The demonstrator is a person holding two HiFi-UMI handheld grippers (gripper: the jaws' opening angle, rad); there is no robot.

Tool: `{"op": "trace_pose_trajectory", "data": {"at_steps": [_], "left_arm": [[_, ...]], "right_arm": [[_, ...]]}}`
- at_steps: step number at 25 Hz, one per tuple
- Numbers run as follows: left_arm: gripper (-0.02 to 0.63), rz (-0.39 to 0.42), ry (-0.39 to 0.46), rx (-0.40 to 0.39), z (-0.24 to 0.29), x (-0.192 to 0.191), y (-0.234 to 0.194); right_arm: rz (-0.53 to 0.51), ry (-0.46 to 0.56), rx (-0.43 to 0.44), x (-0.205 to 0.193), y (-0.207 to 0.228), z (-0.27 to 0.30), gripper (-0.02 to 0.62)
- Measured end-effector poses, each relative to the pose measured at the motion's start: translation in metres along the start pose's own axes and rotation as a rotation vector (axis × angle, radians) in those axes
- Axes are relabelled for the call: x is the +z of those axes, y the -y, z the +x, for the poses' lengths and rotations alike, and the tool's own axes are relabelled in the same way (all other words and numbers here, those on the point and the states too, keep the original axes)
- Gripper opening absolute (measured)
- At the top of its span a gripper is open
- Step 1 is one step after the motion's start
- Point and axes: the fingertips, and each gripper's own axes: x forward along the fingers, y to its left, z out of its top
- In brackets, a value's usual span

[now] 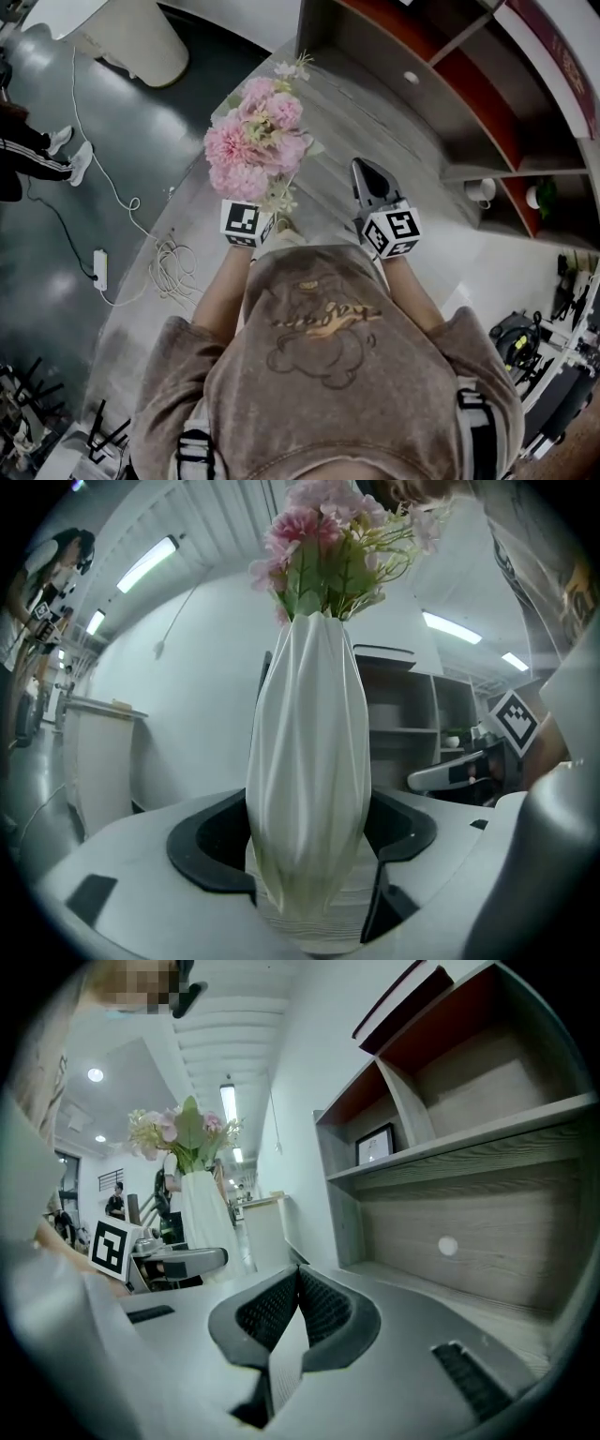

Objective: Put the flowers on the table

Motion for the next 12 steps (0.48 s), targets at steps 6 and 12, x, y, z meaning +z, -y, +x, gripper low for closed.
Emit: {"op": "trace_pose_trajectory", "data": {"at_steps": [6, 12], "left_arm": [[0.364, 0.011, -0.004, -0.074, 0.022, -0.009, -0.002], [0.364, 0.011, -0.034, -0.115, 0.063, -0.029, -0.004]], "right_arm": [[-0.003, 0.001, -0.088, 0.002, 0.01, -0.006, -0.005], [0.016, -0.011, -0.142, 0.0, 0.041, 0.003, -0.005]]}}
